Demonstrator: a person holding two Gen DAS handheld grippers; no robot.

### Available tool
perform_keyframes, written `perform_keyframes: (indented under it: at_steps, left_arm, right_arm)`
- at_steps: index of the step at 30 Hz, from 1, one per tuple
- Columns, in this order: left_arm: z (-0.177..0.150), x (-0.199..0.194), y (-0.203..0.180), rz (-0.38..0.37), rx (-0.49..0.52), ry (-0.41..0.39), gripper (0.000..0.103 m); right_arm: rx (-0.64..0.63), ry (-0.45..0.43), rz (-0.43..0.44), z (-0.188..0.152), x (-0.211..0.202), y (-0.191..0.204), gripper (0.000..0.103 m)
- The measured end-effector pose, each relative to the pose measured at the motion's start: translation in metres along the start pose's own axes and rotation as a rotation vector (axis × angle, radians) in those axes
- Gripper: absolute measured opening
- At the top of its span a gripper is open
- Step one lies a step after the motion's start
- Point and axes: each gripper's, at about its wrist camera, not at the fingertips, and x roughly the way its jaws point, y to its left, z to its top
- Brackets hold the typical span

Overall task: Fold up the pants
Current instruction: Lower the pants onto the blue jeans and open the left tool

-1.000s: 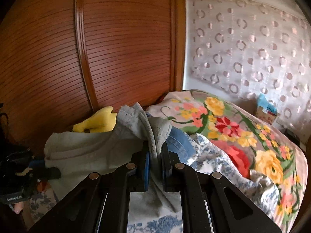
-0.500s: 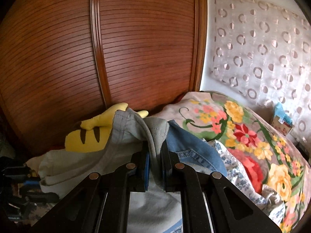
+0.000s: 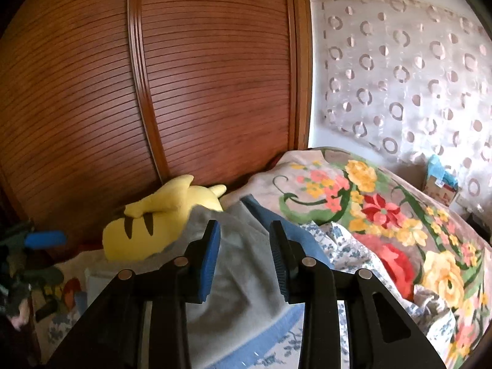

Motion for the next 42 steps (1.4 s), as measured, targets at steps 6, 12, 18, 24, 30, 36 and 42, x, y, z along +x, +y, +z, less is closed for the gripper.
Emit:
perform_keyframes:
  at_steps: [6, 12, 18, 24, 30, 36, 42]
  left_arm:
    - [-0.012, 0.026, 0.008, 0.005, -0.012, 0.08, 0.047]
    - [-0.041, 0.045, 0.02, 0.03, -0.059, 0.177, 0.047]
    - [-0.052, 0.041, 0.023, 0.025, -0.086, 0.182, 0.047]
    - [-0.047, 0.028, 0.018, 0.045, -0.083, 0.156, 0.047]
    - [-0.043, 0.008, 0.011, 0.051, -0.065, 0.132, 0.047]
    - [-0.043, -0.004, 0.006, 0.056, -0.048, 0.123, 0.047]
    - [-0.043, -0.019, -0.003, 0.04, -0.03, 0.113, 0.047]
  right_arm:
    - [0.022, 0.058, -0.045, -0.012, 0.01, -0.008, 0.034]
    - [0.066, 0.103, -0.109, -0.015, 0.034, -0.019, 0.034]
    - [0.107, 0.076, -0.095, -0.011, 0.032, -0.016, 0.034]
    - [0.126, 0.044, -0.086, -0.022, 0.005, -0.003, 0.034]
    - [0.152, 0.022, -0.058, -0.039, -0.028, 0.024, 0.034]
    - [0.17, 0.012, -0.047, -0.061, -0.06, 0.046, 0.034]
    - [0.186, 0.011, -0.054, -0.081, -0.092, 0.064, 0.034]
